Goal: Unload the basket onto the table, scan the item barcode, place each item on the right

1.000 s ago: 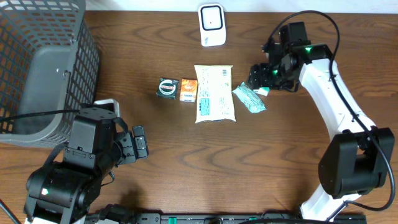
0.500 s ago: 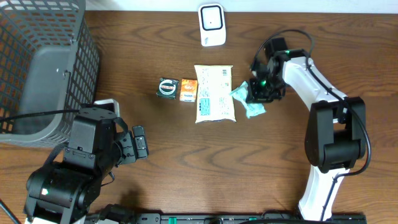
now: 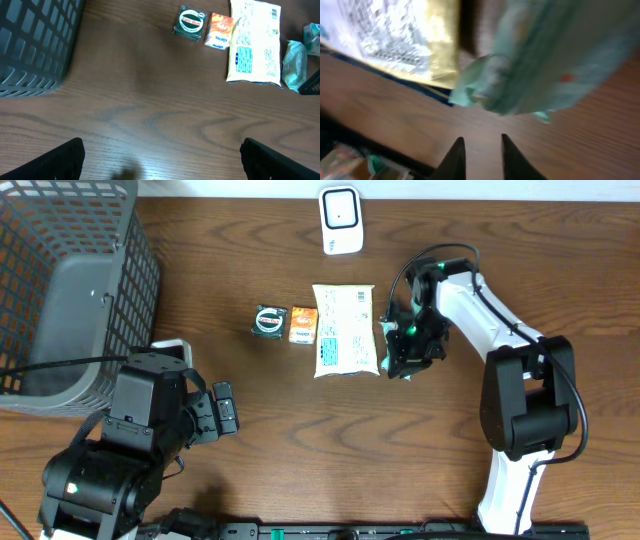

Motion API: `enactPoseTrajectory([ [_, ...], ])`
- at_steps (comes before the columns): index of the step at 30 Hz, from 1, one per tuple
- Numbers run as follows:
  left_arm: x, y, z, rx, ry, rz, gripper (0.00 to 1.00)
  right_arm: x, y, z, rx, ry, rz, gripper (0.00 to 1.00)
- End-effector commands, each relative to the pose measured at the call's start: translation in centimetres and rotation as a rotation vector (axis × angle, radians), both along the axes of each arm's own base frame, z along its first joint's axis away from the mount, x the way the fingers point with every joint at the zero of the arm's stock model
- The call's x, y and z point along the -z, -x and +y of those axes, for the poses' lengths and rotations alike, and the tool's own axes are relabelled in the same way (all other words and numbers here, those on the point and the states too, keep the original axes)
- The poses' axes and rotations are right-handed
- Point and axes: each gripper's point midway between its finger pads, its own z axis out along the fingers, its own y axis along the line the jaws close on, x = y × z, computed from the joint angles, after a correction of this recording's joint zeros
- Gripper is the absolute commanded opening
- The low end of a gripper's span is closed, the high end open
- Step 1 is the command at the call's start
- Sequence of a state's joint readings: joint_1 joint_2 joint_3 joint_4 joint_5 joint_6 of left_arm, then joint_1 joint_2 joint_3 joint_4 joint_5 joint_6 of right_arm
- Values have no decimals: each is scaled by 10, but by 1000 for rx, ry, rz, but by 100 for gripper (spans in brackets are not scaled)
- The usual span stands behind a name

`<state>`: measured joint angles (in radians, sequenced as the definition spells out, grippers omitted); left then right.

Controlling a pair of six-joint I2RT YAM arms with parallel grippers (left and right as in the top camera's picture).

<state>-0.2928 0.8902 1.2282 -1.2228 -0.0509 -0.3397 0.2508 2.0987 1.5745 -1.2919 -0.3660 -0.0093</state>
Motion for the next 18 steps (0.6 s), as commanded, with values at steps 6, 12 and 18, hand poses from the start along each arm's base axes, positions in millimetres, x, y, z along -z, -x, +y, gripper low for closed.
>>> enactPoseTrajectory([
  [6, 0, 0, 1, -1, -2, -3, 98, -22, -57, -45, 204, 250, -226, 72],
  [12, 0, 0, 1, -1, -2, -3, 98, -22, -63, -11, 185, 43, -234, 55],
  [18, 0, 0, 1, -1, -2, -3, 98, -23, -72, 1, 186, 20, -273, 55],
])
